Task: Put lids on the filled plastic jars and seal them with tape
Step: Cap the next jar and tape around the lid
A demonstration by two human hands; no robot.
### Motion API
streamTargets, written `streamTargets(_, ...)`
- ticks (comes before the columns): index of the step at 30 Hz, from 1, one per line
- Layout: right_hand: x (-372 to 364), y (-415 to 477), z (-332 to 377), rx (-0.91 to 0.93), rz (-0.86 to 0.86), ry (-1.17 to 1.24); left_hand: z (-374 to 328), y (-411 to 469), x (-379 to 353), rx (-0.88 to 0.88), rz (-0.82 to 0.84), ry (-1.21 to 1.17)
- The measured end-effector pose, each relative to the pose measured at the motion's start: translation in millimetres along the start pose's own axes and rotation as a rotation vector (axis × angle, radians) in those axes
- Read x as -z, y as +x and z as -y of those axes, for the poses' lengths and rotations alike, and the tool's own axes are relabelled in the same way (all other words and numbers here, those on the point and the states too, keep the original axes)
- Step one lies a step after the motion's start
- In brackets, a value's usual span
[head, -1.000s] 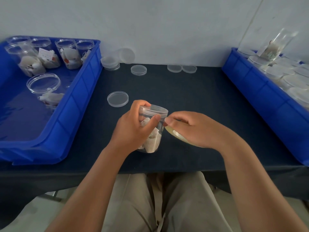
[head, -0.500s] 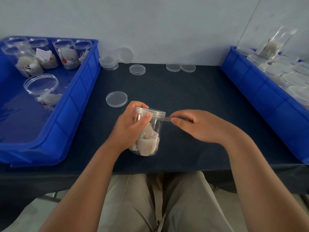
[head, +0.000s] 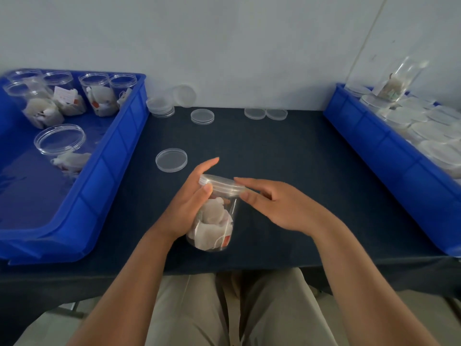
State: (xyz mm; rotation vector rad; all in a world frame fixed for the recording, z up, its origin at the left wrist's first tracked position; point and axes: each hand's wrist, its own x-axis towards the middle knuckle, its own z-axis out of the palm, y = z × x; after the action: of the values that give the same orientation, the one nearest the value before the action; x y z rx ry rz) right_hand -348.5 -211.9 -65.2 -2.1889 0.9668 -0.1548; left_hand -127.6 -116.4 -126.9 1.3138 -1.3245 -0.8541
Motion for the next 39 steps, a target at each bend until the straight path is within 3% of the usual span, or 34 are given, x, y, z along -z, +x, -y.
streamTargets(5, -12.1, -9.0, 6.3, -0.010, -0.148, 0.091, -10.7, -13.2, -0.9, 0.015, -0.201, 0.231)
streamTargets(9, -22.0, -18.7, 10.2, -0.006, -0.247, -0.022, -21.5, -23.5, -18.0, 0.177, -0.179, 0.080)
streamTargets(13, -32.5, -24.5, 17.4, 0.023, -0.297, -0.144, -35.6, -24.7, -37.7, 0.171, -0.379, 0.139)
streamTargets(16, -27.8, -23.7, 14.8, 0.030, -0.245, -0.148, -36.5, -21.6, -39.1, 0.160, -0.430, 0.172)
streamTargets(19, -13.5, -24.6, 5.5, 0.025, -0.090, -0.067, -34.1, -19.6, -32.4, 0.167, -0.415, 0.173)
streamTargets(22, -2.7, -27.3, -1.6, 0.041, -0.039, 0.014, -33.0, -19.6, -27.5, 0.171, -0.410, 0.119)
streamTargets(29, -1.2, -15.9, -8.2, 0.056, -0.060, -0.090, -28.5, -12.9, -10.4, 0.170, -0.346, 0.070)
streamTargets(35, -3.2, -1.4, -8.0, 0.067, -0.060, -0.063, -20.1, -7.7, 6.2, 0.109, -0.190, 0.033)
streamTargets(39, -11.1, 3.2, -1.5, 0.086, -0.075, -0.089, -19.3, -4.0, 10.1, 0.174, -0.055, -0.072)
